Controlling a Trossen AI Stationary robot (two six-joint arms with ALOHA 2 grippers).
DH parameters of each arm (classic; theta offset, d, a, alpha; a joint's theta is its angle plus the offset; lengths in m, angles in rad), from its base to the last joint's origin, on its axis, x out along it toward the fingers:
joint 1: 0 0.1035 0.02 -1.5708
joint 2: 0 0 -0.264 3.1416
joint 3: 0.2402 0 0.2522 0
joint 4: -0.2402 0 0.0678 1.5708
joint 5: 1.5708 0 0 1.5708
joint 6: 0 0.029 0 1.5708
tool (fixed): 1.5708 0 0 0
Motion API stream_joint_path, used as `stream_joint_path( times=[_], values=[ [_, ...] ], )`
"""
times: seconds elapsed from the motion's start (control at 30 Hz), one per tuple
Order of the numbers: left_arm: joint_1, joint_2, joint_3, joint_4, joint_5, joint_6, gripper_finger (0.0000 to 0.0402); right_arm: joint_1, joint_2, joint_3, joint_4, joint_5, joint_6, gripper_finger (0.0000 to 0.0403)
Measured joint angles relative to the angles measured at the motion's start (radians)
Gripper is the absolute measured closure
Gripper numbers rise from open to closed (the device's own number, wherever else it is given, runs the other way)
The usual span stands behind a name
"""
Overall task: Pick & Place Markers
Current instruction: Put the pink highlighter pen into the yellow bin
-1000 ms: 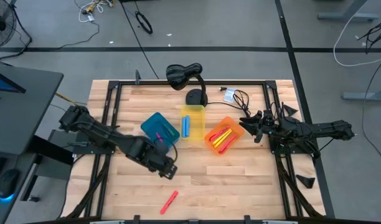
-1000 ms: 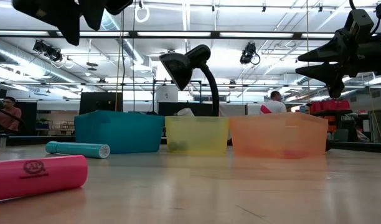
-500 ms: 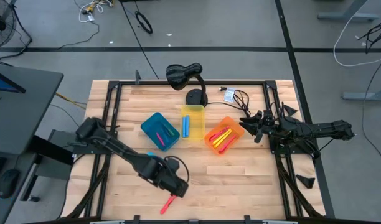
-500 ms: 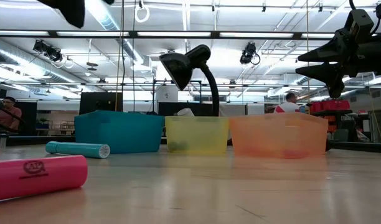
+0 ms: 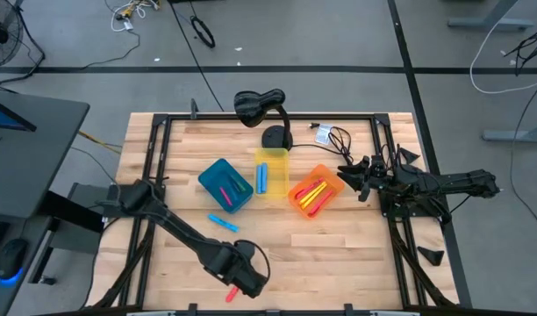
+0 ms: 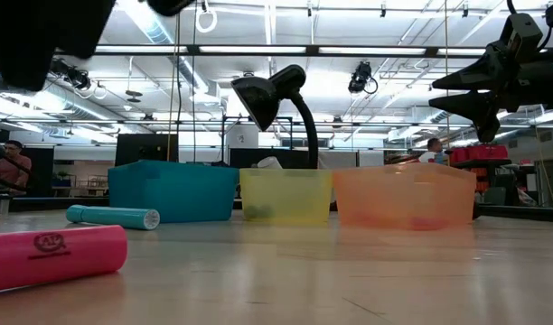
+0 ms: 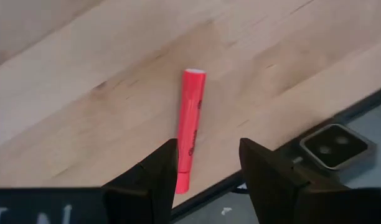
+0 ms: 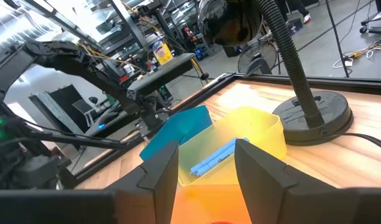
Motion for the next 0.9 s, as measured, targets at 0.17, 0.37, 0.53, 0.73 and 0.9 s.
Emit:
stream_joint_path(
  times=[0.17, 0.37, 0.53, 0.73, 0.9],
  values=[
    [-0.002, 0.042, 0.000, 0.013, 0.010, 0.001, 0.0225, 0.000, 0.000, 0.000, 0.000, 0.000, 0.000, 0.0243],
    [-0.002, 0.090, 0.000, 0.035, 0.004, 0.003, 0.0225, 0.000, 0.000, 0.000, 0.000, 0.000, 0.000, 0.0243],
    [-0.003, 0.130, 0.000, 0.050, 0.006, 0.039, 0.0225, 0.000, 0.000, 0.000, 0.000, 0.000, 0.000, 0.0243],
    [-0.005, 0.173, 0.000, 0.067, 0.006, 0.062, 0.0225, 0.000, 0.000, 0.000, 0.000, 0.000, 0.000, 0.0243],
    [-0.011, 0.182, 0.001, 0.071, -0.023, 0.078, 0.0225, 0.000, 0.000, 0.000, 0.000, 0.000, 0.000, 0.0243]
  ],
)
